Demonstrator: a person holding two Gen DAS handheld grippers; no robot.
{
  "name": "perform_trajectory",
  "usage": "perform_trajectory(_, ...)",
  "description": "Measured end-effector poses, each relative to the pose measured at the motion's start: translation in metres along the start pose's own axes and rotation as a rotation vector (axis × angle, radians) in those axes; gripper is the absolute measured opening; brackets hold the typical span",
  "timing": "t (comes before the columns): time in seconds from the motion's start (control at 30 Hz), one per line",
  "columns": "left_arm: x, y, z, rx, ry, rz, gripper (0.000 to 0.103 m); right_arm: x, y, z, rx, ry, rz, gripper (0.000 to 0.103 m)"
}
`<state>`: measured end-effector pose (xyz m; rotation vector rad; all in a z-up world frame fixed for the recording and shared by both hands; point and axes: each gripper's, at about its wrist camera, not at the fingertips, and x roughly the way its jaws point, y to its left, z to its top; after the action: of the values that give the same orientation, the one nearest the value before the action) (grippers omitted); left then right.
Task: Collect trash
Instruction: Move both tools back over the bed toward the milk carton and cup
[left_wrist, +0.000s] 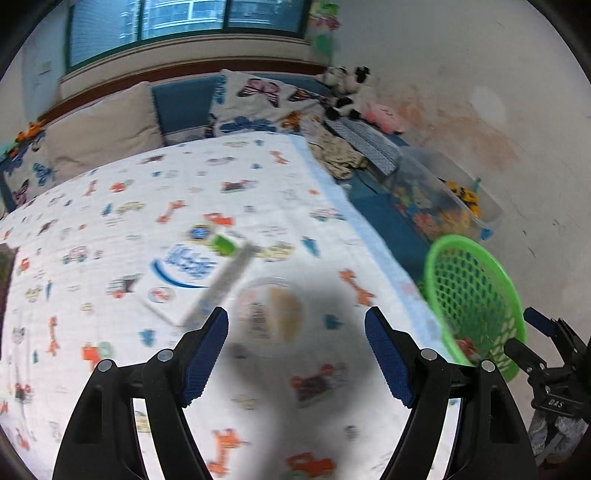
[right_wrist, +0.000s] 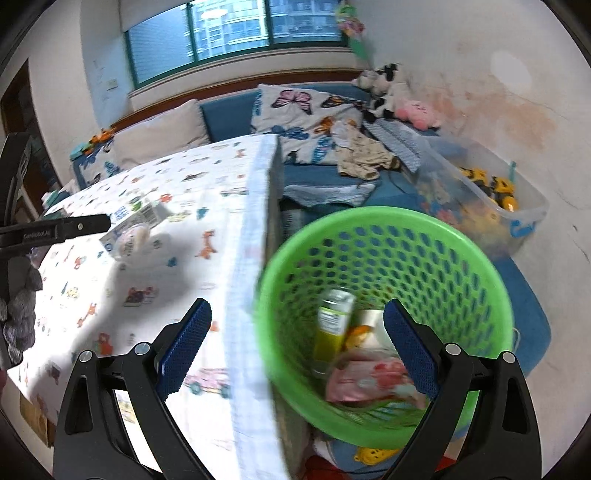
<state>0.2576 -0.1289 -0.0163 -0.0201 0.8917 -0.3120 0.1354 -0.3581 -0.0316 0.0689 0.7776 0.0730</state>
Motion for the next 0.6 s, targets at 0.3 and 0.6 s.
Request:
perform_trajectory(0.3,-0.015,0.053,0.001,-0.051,-0.021,0.071,0.074,0.032,0.067,0.014,-0.094,0.029,0.103,0.093)
perform_trajectory(0.6,-0.023,0.095,-0.004,-0.092,-0.022,0.117,0.074,0.072,0.127,0.026,-0.179,0.071,0.188,0.089)
